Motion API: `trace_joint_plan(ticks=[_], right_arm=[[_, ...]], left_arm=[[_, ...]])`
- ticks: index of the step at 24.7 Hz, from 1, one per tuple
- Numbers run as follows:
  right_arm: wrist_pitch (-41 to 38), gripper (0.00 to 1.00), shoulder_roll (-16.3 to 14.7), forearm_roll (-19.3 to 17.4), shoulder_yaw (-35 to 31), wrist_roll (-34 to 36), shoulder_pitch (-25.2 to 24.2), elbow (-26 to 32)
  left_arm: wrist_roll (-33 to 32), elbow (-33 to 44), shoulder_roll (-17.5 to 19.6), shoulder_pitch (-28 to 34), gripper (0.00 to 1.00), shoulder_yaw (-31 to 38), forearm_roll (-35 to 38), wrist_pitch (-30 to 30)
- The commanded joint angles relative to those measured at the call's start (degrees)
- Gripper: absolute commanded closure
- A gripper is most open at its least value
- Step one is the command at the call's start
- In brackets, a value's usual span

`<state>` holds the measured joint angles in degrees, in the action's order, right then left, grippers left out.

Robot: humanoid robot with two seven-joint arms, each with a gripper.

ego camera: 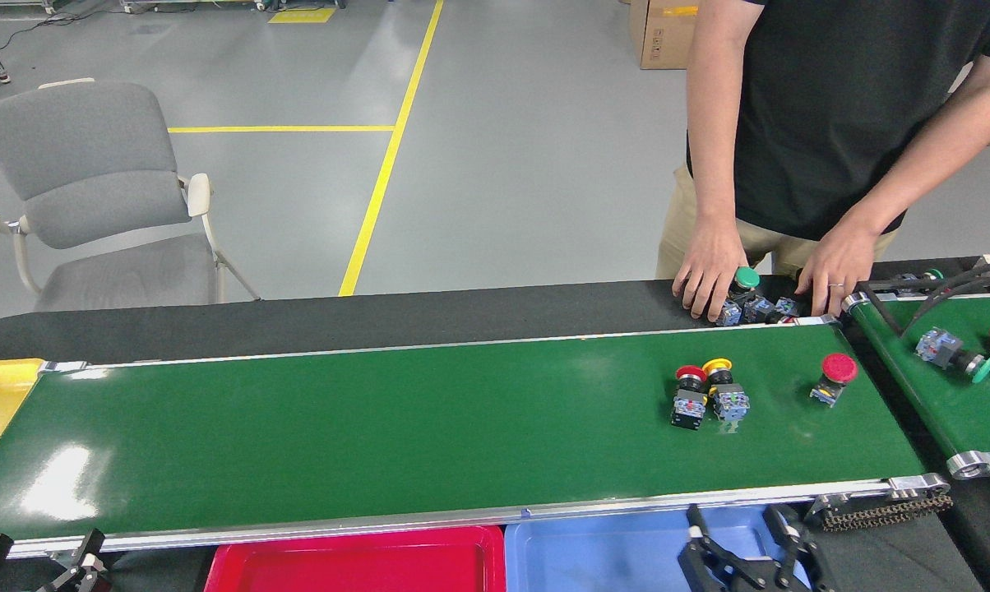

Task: Pick switch part from conveyor to tray
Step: 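Reach the right gripper down and grasp a switch part on the belt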

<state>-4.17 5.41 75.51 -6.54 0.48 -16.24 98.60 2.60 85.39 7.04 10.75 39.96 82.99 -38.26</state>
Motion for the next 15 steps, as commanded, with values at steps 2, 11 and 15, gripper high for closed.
trace_joint_plan(ticks=[2, 11, 15], right_arm=[[3.4, 0.00, -1.7, 0.7, 0.2, 0.4, 2.9, 0.4], [9.4, 0.00, -0.7, 10.5, 14.1, -5.1, 15.8, -9.1], [17.1, 0.00, -0.3, 10.5, 20.9, -5.1, 21.5, -16.6]], left_arm=[[-0.7, 0.6, 0.6, -0.8, 0.00, -0.3, -0.1, 0.0], [-0.7, 0.6, 0.5, -1.6, 0.00, -0.4, -0.1, -0.1], [-0.7, 0.6, 0.5, -1.5, 0.00, -0.4, -0.1, -0.2]])
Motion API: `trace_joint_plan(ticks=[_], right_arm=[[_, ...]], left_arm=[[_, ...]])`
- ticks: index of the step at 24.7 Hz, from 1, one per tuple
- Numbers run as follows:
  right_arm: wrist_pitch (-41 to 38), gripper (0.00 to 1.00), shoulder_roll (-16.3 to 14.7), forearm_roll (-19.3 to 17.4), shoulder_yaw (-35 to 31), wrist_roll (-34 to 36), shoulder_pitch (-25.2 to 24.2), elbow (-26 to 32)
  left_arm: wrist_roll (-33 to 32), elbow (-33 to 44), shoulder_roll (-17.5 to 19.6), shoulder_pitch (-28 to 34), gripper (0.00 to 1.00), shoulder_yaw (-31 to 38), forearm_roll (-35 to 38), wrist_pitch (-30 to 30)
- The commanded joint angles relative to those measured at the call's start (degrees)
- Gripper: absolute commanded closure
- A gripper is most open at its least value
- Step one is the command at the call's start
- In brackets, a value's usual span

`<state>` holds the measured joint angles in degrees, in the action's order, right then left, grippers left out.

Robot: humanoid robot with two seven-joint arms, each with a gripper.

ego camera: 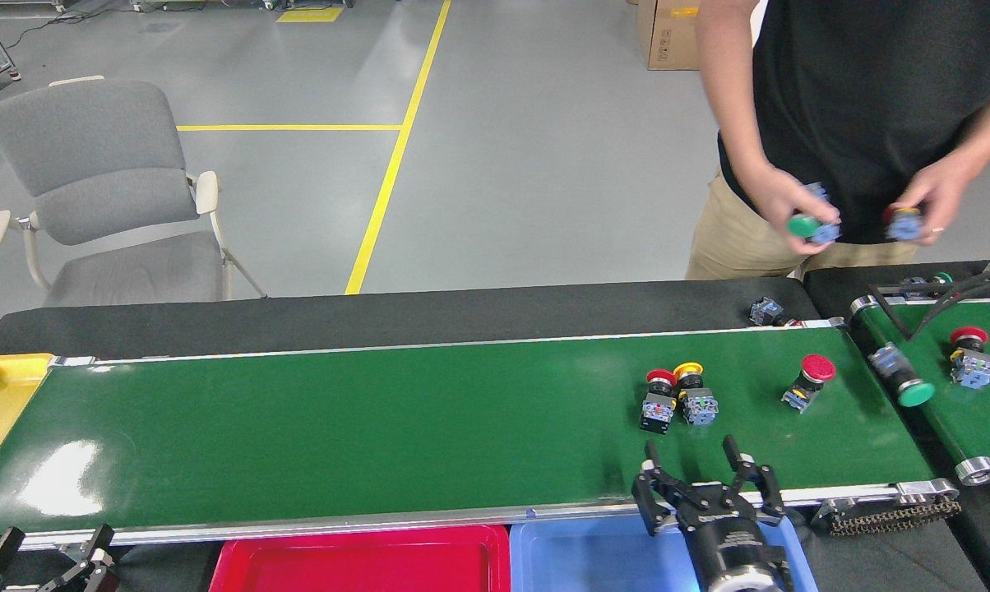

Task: Pick switch part from conveyor to tray
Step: 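Reach the right gripper down and grasp a switch part on the belt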

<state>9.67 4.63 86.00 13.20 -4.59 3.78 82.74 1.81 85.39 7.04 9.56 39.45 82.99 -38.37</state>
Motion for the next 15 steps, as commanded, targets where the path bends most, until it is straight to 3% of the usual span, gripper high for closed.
trace_joint_plan(ticks=[1, 7, 10, 13, 15], right_arm=[[4.6, 0.00, 0.6, 0.0, 2.4, -0.1, 2.7, -2.1], [7.0, 0.00, 2.8, -0.2, 3.9, -0.1, 8.3, -9.9], [9.0, 0.06, 3.9, -0.4, 3.9, 0.1, 11.3, -13.0], [8.7, 0.30, 3.7, -0.4, 4.2, 0.1, 12.5, -13.7], [8.2, 0.61, 3.3, -0.4, 4.9, 0.0, 12.7, -13.7]], left_arm=[[0.1, 0.6, 0.6, -0.3, 0.00, 0.0, 0.0, -0.1], [0.1, 0.5, 0.6, -1.1, 0.00, -1.4, 0.0, -0.1], [0.1, 0.5, 0.6, -1.2, 0.00, -1.7, 0.0, -0.1], [0.1, 0.6, 0.6, -1.2, 0.00, -1.7, 0.0, -0.2], [0.1, 0.6, 0.6, -1.1, 0.00, -1.7, 0.0, -0.2]])
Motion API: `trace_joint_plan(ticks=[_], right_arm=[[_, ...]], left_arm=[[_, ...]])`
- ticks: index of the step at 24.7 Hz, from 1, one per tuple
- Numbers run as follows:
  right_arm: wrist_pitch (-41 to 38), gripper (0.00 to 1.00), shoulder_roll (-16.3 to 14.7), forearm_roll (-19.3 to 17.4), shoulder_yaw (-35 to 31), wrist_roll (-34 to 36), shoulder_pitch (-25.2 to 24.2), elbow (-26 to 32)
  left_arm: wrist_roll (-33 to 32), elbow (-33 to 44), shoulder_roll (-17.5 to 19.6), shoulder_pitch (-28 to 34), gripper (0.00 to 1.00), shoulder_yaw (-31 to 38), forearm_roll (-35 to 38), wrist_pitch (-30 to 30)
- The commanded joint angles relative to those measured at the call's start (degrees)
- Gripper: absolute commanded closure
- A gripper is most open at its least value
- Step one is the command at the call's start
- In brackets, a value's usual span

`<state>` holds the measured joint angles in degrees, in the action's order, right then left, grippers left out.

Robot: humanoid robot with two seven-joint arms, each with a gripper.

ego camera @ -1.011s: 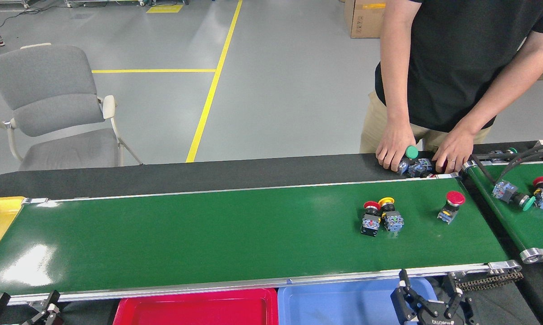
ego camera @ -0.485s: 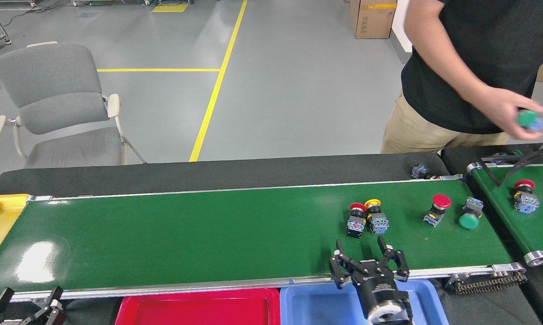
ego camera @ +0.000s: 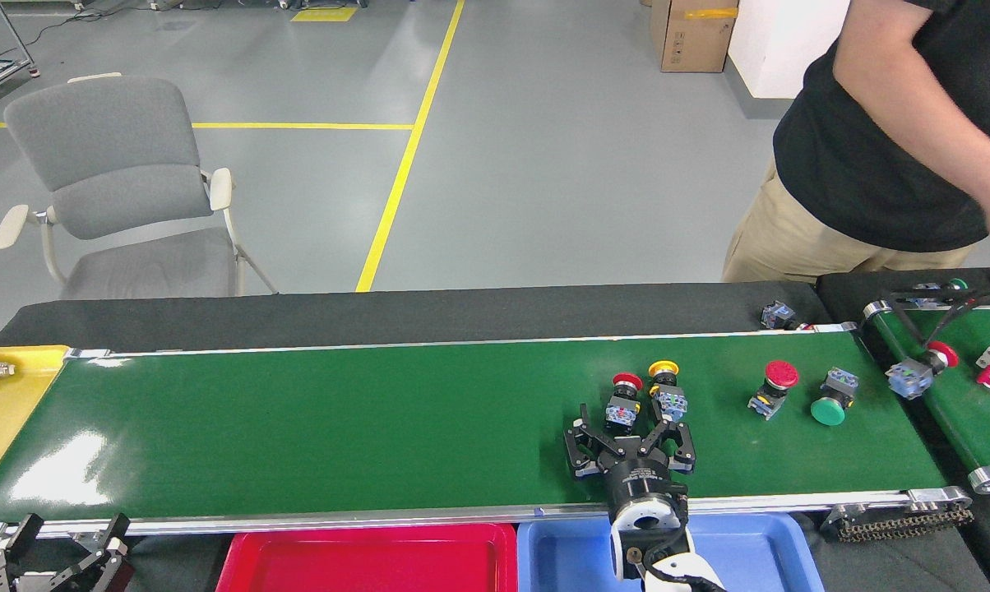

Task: Pick switch part from conveyor to tray
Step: 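Lift the switch part with the right gripper and drop it into the blue tray, then grasp the red-capped switch on the belt with the right gripper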

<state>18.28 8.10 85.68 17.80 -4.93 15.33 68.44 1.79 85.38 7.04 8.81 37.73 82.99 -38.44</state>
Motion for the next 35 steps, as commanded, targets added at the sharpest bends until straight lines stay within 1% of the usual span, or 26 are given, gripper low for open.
trace_joint_plan(ticks=[1, 3, 5, 7, 10, 12, 13, 14, 15, 16, 17, 19, 22, 23, 24, 25, 26, 28, 29, 31, 33, 35], right_arm=[[-0.6, 0.67, -0.4, -0.1, 0.7, 0.4, 1.1, 0.6], [-0.9, 0.78, -1.2, 0.0, 1.7, 0.4, 0.8, 0.6], [-1.0, 0.83, -1.7, 0.0, 3.3, 0.4, 0.5, 1.3], [-2.2, 0.87, -1.9, 0.0, 5.1, 0.5, 0.0, 3.8], [-10.0, 0.88, -3.2, -0.1, 8.7, 0.7, -4.1, 11.5], [-18.5, 0.88, -4.9, -0.1, 12.5, 0.7, -8.1, 17.3], [-22.2, 0.87, -5.7, 0.0, 14.5, 0.7, -9.5, 19.4], [-25.8, 0.82, -6.2, 0.0, 16.7, 0.8, -10.5, 20.6], [-28.3, 0.53, -6.3, 0.3, 19.2, 1.0, -10.9, 20.9], [-29.0, 0.13, -6.3, 0.4, 21.1, 1.0, -10.9, 21.0], [-29.5, 0.00, -6.2, 0.4, 23.1, 1.2, -10.8, 20.9], [-29.7, 0.00, -6.1, 0.3, 25.0, 1.4, -10.7, 21.2], [-29.2, 0.00, -5.7, 0.0, 24.8, 1.3, -10.8, 21.9], [-28.0, 0.00, -5.6, -0.3, 24.4, 1.4, -11.4, 23.0], [-25.6, 0.00, -5.7, -0.7, 22.9, 1.6, -12.5, 24.7], [-21.9, 0.00, -5.7, -1.0, 20.7, 2.5, -14.7, 26.4], [-16.2, 0.00, -5.9, -1.2, 16.9, 4.7, -18.8, 28.4], [-7.4, 0.00, -6.3, -1.3, 10.6, 10.8, -25.1, 30.7], [-4.2, 0.00, -6.8, -1.5, 6.9, 13.5, -27.2, 30.9], [-2.1, 0.00, -6.7, -2.4, 0.6, 14.6, -30.4, 30.9], [-1.7, 0.00, -6.3, -4.0, -2.5, 14.5, -30.5, 30.7], [-1.5, 0.00, -5.8, -4.9, -3.2, 14.2, -28.8, 30.3]], left_arm=[[0.1, 0.6, 0.7, -0.4, 0.00, 0.1, 0.0, -0.1], [0.1, 0.5, 0.7, -0.2, 0.00, 0.1, 0.0, -0.1], [0.1, 0.5, 0.7, -0.1, 0.00, 0.2, 0.0, -0.1], [0.1, 0.4, 0.7, -0.1, 0.00, 0.2, -0.1, -0.1], [0.1, 0.4, 0.6, 0.0, 0.00, 0.3, -0.2, -0.1], [0.1, 0.4, 0.6, 0.0, 0.00, 0.2, -0.2, -0.1], [0.1, 0.4, 0.6, 0.0, 0.00, 0.2, -0.2, -0.1], [0.1, 0.5, 0.6, 0.0, 0.00, 0.2, -0.2, -0.1], [0.1, 0.5, 0.6, 0.0, 0.00, 0.2, -0.2, -0.1], [0.1, 0.5, 0.6, 0.0, 0.00, 0.2, -0.2, -0.1], [0.1, 0.5, 0.6, -0.1, 0.00, 0.2, -0.2, -0.1], [0.1, 0.6, 0.6, -0.3, 0.00, 0.2, -0.2, -0.1], [0.1, 0.6, 0.7, 0.0, 0.00, 0.2, -0.1, -0.2], [0.1, 0.5, 0.7, 0.2, 0.00, 0.2, -0.1, -0.2], [0.1, 0.5, 0.6, 0.7, 0.00, 0.3, -0.2, -0.1], [0.1, 0.4, 0.6, 0.9, 0.00, 0.3, -0.2, -0.2], [0.1, 0.4, 0.6, 0.9, 0.00, 0.3, -0.3, -0.2], [0.1, 0.5, 0.6, 0.9, 0.00, 0.3, -0.3, -0.2], [0.1, 0.4, 0.6, 0.9, 0.00, 0.3, -0.3, -0.2], [0.1, 0.5, 0.7, 1.1, 0.00, 0.3, -0.4, -0.2], [0.1, 0.5, 0.7, 1.1, 0.00, 0.2, -0.3, -0.2], [0.1, 0.6, 0.6, 1.0, 0.00, 0.1, -0.4, -0.2]])
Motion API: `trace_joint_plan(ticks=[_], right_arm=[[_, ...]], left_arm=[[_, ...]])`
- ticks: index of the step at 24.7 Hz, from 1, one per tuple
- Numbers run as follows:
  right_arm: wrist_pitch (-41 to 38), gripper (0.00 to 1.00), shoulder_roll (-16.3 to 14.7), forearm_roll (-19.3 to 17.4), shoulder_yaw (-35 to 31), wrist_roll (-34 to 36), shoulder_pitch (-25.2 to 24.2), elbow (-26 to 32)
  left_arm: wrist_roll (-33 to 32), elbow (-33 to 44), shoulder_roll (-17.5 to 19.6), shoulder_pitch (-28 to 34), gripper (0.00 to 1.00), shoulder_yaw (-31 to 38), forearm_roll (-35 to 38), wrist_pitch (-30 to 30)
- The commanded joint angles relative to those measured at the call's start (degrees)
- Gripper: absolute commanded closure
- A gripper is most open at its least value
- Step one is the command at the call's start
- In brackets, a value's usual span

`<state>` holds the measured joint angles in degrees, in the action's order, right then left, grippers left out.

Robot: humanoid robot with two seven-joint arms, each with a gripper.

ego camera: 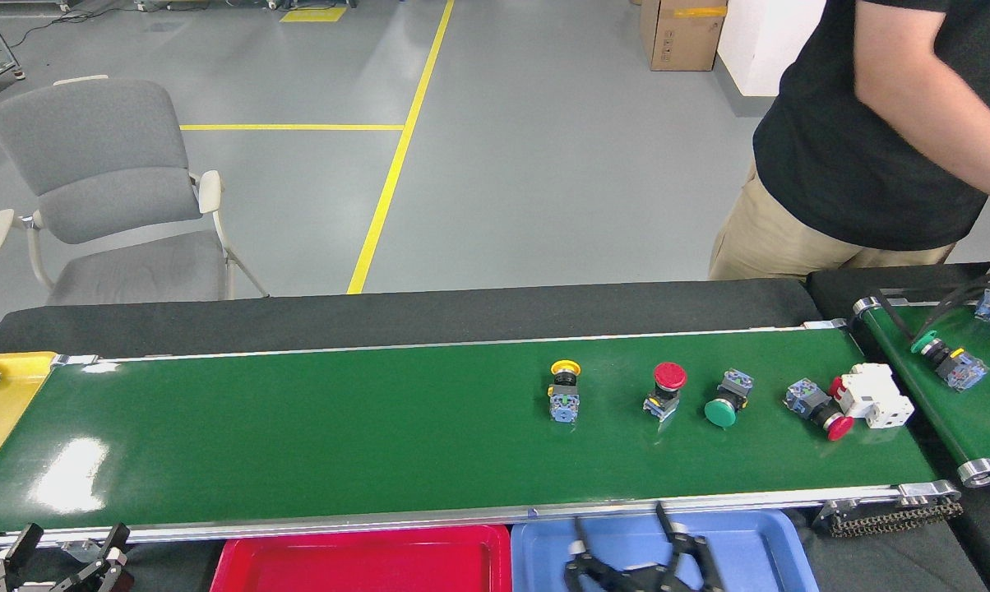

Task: Pick switch part from conveyor to tray
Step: 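Grasp the red-capped switch on the belt with the right gripper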

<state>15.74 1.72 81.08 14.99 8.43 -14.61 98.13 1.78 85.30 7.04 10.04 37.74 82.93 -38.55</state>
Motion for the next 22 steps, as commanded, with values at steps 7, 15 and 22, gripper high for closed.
trace_joint_plan(ticks=[7, 15, 22], right_arm=[[1.2, 0.00, 2.0, 0.9, 0.6, -6.8, 16.0, -11.1], [1.2, 0.00, 6.3, 1.2, 5.3, -10.3, 27.1, -23.1], [1.1, 0.12, 7.3, 0.9, 5.7, -10.8, 31.9, -29.8]], left_arm=[[0.2, 0.7, 0.7, -0.7, 0.00, 0.1, 0.0, -0.2], [0.1, -0.3, 0.6, -2.2, 0.00, -1.5, 0.1, -0.2], [0.1, -1.2, 0.8, -2.8, 0.00, -1.6, 0.1, -0.2]])
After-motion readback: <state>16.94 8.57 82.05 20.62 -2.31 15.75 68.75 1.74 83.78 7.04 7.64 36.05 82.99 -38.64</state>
